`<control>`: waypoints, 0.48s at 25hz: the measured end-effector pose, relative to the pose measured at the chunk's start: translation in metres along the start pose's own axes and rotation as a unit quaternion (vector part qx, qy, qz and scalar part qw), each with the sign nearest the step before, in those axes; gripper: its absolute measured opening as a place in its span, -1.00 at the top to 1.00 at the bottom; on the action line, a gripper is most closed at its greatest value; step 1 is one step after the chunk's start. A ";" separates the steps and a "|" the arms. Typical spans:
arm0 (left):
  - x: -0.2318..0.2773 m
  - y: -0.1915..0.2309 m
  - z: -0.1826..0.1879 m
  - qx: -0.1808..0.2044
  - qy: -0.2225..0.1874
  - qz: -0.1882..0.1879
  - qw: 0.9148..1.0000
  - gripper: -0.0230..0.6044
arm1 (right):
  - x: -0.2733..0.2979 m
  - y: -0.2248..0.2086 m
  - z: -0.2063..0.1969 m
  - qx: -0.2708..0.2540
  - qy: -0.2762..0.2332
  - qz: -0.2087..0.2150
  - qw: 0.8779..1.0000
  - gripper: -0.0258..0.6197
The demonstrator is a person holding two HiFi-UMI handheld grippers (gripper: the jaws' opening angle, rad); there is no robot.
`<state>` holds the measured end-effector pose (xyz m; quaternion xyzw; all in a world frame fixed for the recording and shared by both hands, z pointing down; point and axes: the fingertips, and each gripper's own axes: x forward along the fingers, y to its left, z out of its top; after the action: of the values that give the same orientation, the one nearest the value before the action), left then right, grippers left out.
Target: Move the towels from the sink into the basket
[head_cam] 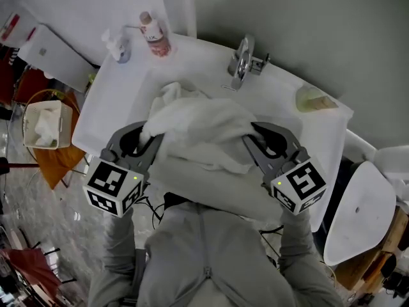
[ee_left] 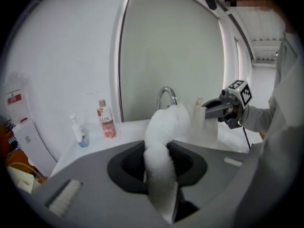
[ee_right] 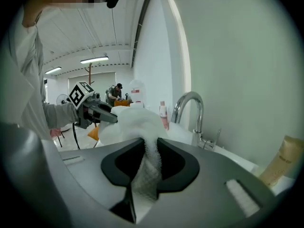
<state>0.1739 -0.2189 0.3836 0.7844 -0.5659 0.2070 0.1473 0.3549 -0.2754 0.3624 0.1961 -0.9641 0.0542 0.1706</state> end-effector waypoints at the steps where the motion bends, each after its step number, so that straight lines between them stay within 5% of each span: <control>1: -0.009 0.003 0.005 -0.005 -0.012 0.009 1.000 0.43 | 0.001 0.003 0.011 -0.005 -0.010 0.004 1.000 0.69; 12: -0.119 0.057 0.008 -0.035 -0.093 0.117 0.988 0.44 | 0.050 0.081 0.092 -0.067 -0.079 0.071 0.992 0.69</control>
<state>0.0881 -0.1425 0.3179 0.7228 -0.6721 0.1288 0.0963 0.2515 -0.2342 0.2907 0.1189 -0.9875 -0.0145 0.1026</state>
